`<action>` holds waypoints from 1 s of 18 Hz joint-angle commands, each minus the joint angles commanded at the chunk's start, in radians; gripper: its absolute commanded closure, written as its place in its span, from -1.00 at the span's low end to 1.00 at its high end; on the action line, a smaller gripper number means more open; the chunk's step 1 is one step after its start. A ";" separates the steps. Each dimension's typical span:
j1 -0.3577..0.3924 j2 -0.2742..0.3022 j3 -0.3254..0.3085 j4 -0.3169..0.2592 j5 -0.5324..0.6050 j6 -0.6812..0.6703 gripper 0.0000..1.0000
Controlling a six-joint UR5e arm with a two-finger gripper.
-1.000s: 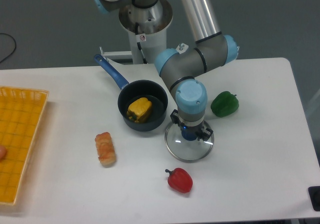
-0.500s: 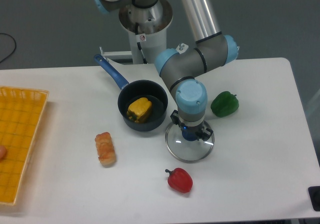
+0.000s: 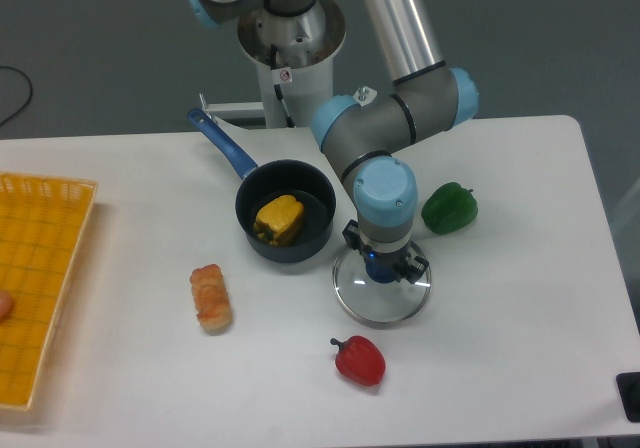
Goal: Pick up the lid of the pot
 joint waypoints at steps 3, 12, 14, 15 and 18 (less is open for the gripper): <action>-0.003 0.015 0.006 -0.006 -0.018 0.000 0.12; -0.005 0.049 0.006 -0.014 -0.058 0.000 0.19; -0.003 0.060 0.006 -0.020 -0.066 0.002 0.19; -0.002 0.069 0.006 -0.026 -0.074 0.002 0.19; 0.002 0.078 0.008 -0.028 -0.080 0.006 0.19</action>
